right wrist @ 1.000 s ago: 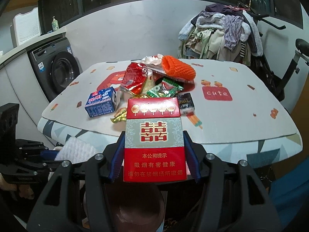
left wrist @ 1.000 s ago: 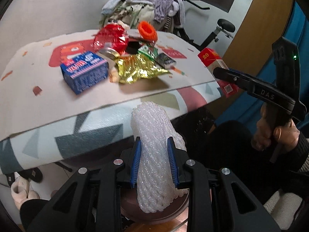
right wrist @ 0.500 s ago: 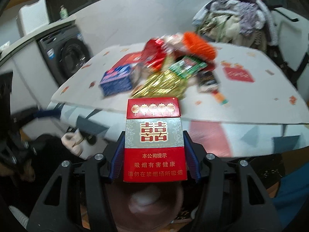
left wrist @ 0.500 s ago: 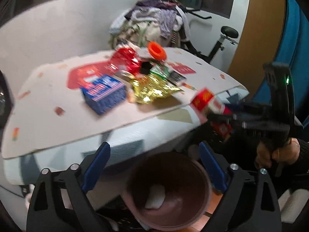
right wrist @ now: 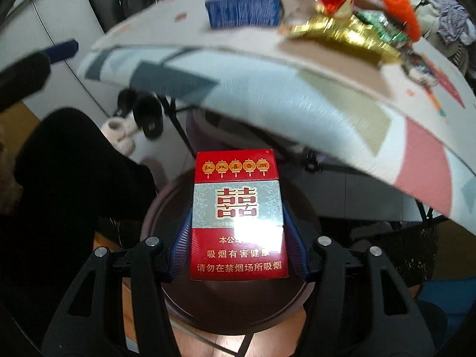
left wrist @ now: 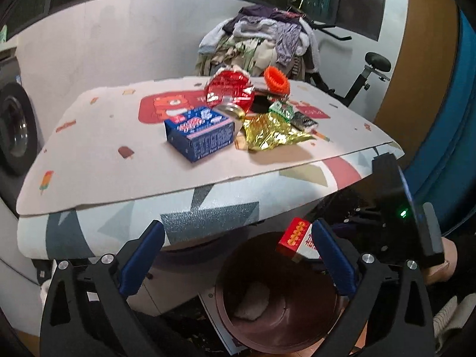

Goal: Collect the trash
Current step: 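Lower both held items into the brown bin and open both grippers, then raise both tools back toward the table, then grasp the gold foil wrapper with the right gripper, then grasp the blue ice-cream box with the left gripper while the right gripper holds the foil, then lower the foil and blue box into the bin and open both grippers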

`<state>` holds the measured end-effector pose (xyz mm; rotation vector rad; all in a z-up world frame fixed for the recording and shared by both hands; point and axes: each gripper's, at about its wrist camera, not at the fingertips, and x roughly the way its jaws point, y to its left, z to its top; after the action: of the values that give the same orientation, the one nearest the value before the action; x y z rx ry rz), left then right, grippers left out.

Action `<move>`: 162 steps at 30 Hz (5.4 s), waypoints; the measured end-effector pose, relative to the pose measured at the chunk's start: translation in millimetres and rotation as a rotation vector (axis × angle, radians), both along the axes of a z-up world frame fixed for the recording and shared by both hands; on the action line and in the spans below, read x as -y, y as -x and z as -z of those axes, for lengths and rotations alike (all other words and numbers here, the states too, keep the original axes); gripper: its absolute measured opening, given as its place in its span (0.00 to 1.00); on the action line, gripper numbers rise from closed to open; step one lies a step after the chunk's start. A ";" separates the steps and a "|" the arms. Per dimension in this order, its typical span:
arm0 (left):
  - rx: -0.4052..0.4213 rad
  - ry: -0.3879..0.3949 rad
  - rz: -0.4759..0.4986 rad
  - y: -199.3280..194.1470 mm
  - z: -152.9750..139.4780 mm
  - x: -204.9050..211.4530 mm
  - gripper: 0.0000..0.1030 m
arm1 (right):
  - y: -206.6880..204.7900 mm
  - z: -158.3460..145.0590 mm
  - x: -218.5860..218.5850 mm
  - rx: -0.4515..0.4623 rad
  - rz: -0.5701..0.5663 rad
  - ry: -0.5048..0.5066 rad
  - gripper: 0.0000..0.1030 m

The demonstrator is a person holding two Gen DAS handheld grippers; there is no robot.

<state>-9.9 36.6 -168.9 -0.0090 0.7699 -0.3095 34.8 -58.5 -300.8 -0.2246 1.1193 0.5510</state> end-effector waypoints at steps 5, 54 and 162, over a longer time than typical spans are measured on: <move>-0.016 0.020 -0.021 -2.8 3.1 -3.6 0.94 | -5.5 9.0 -6.5 -0.043 0.007 0.017 0.56; -0.015 0.042 -0.089 -5.6 -0.2 -15.6 0.94 | -2.5 -58.9 59.2 0.261 0.270 -0.138 0.94; -0.163 0.070 -0.167 -94.4 -21.8 6.9 0.87 | -20.5 -104.0 110.0 0.400 0.364 -0.231 0.66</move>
<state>84.5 29.7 -147.1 -0.1649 0.9133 -0.1780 55.4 -168.5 -196.9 0.0701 0.6781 0.2881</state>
